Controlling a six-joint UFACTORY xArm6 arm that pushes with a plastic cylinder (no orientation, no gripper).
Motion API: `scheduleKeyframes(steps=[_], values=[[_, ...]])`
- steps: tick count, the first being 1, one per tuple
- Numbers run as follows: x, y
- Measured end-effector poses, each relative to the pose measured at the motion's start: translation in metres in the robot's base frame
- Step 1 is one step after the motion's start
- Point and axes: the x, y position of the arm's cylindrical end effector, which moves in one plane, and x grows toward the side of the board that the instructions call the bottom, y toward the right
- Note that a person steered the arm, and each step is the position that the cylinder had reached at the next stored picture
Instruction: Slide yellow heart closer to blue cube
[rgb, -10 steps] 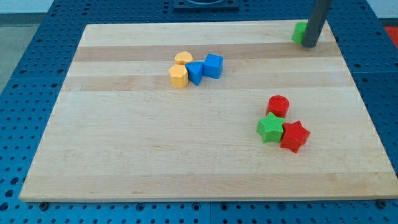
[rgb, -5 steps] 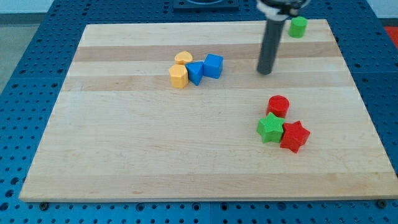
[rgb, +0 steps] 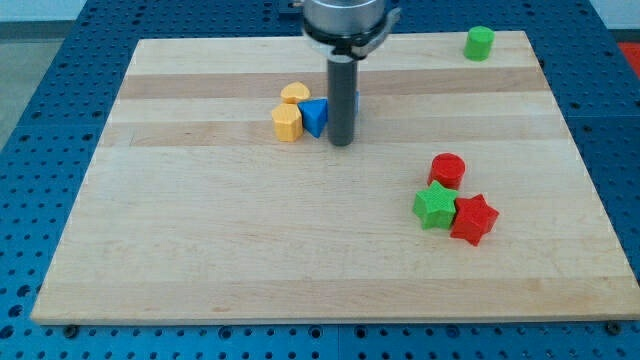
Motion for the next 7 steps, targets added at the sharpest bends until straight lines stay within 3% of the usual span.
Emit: scheduleKeyframes(steps=[3,5,7], values=[[0.140,0.016],[0.152,0.084],[0.134,0.104]])
